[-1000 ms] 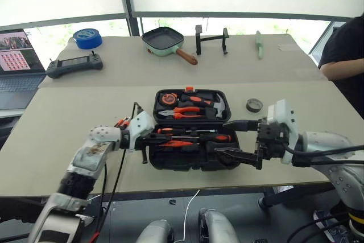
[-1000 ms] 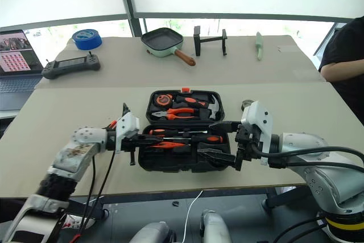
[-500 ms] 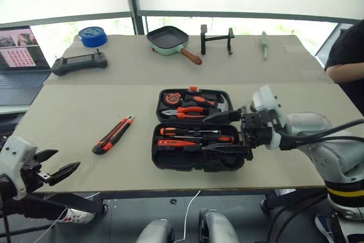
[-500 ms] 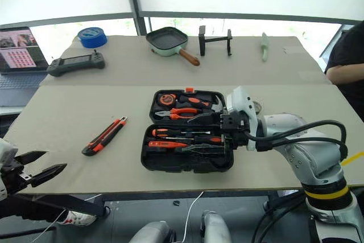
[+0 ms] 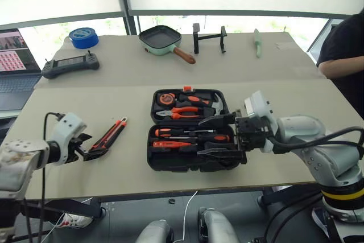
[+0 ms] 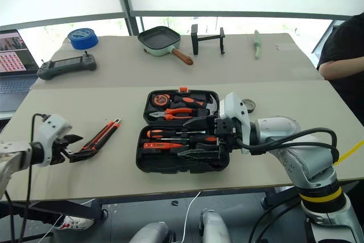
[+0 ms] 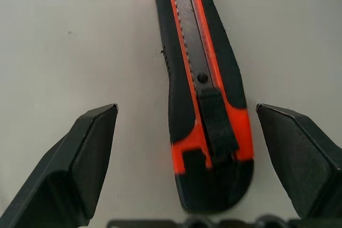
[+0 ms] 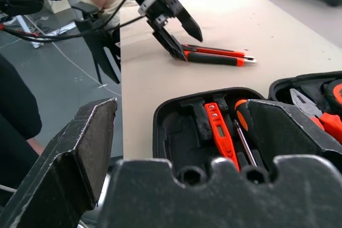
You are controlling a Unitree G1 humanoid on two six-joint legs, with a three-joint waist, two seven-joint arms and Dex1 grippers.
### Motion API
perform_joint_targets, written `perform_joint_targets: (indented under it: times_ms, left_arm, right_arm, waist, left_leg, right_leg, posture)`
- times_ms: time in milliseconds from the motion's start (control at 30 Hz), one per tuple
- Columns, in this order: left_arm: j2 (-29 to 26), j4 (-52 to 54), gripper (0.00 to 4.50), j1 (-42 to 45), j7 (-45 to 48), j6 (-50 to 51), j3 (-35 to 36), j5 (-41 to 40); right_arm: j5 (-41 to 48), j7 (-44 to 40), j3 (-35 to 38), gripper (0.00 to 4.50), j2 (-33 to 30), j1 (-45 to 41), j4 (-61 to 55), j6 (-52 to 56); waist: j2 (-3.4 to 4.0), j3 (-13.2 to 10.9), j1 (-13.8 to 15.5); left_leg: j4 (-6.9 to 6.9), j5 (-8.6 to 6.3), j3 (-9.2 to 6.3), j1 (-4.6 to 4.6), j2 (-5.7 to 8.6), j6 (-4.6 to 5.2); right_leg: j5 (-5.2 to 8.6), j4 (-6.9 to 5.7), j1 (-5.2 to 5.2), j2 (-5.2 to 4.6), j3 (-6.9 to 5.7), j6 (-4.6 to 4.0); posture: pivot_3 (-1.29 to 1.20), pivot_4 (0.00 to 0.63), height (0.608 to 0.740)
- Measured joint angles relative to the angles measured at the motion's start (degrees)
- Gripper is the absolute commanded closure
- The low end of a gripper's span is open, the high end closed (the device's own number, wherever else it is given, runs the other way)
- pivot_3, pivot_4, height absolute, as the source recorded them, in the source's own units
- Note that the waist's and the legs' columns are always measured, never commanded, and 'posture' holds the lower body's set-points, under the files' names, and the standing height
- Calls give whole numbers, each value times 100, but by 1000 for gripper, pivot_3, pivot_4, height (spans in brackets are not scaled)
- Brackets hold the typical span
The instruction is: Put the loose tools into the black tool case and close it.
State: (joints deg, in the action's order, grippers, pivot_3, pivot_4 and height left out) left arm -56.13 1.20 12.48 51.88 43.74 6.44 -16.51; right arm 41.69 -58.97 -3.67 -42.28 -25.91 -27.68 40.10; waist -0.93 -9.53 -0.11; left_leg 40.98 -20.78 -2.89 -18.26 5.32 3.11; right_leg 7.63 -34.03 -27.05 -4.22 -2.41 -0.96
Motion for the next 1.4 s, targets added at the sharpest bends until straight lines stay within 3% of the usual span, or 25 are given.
perform_joint_targets:
  times_ms: [67,133,167,200,300,367,500,633,733,900,1100,1167,1300,1333,1400]
  left_arm:
    - [1,-224,563,262,37,-145,-259,131]
    - [36,-350,742,327,100,-269,-350,141]
    - [49,-367,1328,327,119,-305,-354,140]
    - [51,-392,1514,320,158,-347,-353,114]
    - [111,-391,2659,299,493,-354,-184,-222]
    - [177,43,2789,334,1012,-229,-46,-855]
    - [-35,1098,2789,1091,1868,-256,-220,-1450]
    - [-163,1387,2789,1639,2528,-655,-1124,-1168]
    - [110,1336,2789,1979,3056,-951,-2126,-792]
    - [743,775,2789,2736,3378,-1435,-3152,35]
    - [1442,-84,2789,3170,3426,-1604,-3667,555]
    - [1563,-255,1781,3246,3415,-1602,-3670,638]
    - [1720,-484,419,3298,3366,-1589,-3652,752]
    - [1717,-467,153,3319,3418,-1577,-3649,740]
    - [1705,-392,64,3321,3514,-1451,-3647,696]
  right_arm:
    - [-1,62,9,0,-2,38,-69,0]
    - [-2,116,10,0,-3,65,-138,0]
    - [-2,149,12,0,-4,90,-168,0]
    - [-4,180,28,0,-12,142,-201,0]
    - [-69,238,102,0,-141,299,-226,-8]
    - [-118,278,239,0,-232,445,-228,-17]
    - [30,284,487,0,-394,722,-339,48]
    - [255,217,759,0,-752,1217,-565,209]
    - [327,283,941,0,-847,1488,-736,260]
    - [398,466,1214,0,-902,1820,-919,262]
    - [458,783,1361,0,-889,2037,-1190,262]
    - [458,839,1366,0,-889,2052,-1225,262]
    - [458,931,1366,0,-884,2058,-1236,261]
    - [458,948,1367,0,-884,2058,-1237,261]
    - [458,956,1366,0,-883,2061,-1237,261]
  waist:
    - [6,2,3]
    - [7,3,12]
    - [7,3,14]
    - [7,3,17]
    - [6,3,15]
    - [-4,-3,42]
    - [-8,-5,74]
    - [1,0,49]
    - [-1,-1,45]
    - [-1,-1,99]
    - [-3,-2,90]
    - [-4,-2,85]
    - [-4,-2,89]
    - [-4,-2,88]
    - [-4,-2,88]
  left_leg:
    - [-1,0,1,4,1,-1]
    - [0,3,1,7,1,-7]
    - [0,4,0,8,1,-9]
    - [0,4,-1,8,-1,-10]
    - [1,5,-2,3,-2,-8]
    - [12,5,-11,-16,-2,-8]
    - [36,5,-14,-27,3,-8]
    - [28,5,-4,-16,4,-8]
    - [33,5,-4,-18,-4,-8]
    - [36,5,-7,-14,-8,-2]
    - [67,-3,-7,-25,-9,15]
    - [69,-4,-6,-26,-9,17]
    - [69,-4,-8,-26,-10,16]
    - [69,-4,-8,-25,-10,16]
    - [69,-4,-8,-26,-10,16]
  right_leg:
    - [0,4,1,-5,2,0]
    - [1,3,3,-8,6,-1]
    - [1,2,5,-8,9,-1]
    - [1,1,5,-9,13,-1]
    - [1,-3,0,-9,13,-2]
    - [1,1,-5,-10,8,-2]
    - [0,3,-4,-12,0,-1]
    - [1,6,2,-16,11,-2]
    - [0,2,4,-15,15,-10]
    - [-2,3,21,-14,13,-12]
    - [-3,4,19,-9,12,-6]
    - [-4,5,19,-10,13,-5]
    - [-4,4,19,-10,12,-5]
    - [-3,4,19,-10,13,-4]
    - [-3,4,19,-10,12,-4]
  posture:
    - [0,150,740]
    - [0,150,740]
    - [0,150,740]
    - [0,150,740]
    - [0,150,740]
    - [0,150,740]
    - [0,150,740]
    - [0,150,740]
    - [0,150,740]
    - [0,150,740]
    - [0,150,740]
    - [0,150,740]
    - [0,150,740]
    - [0,150,740]
    - [0,150,740]
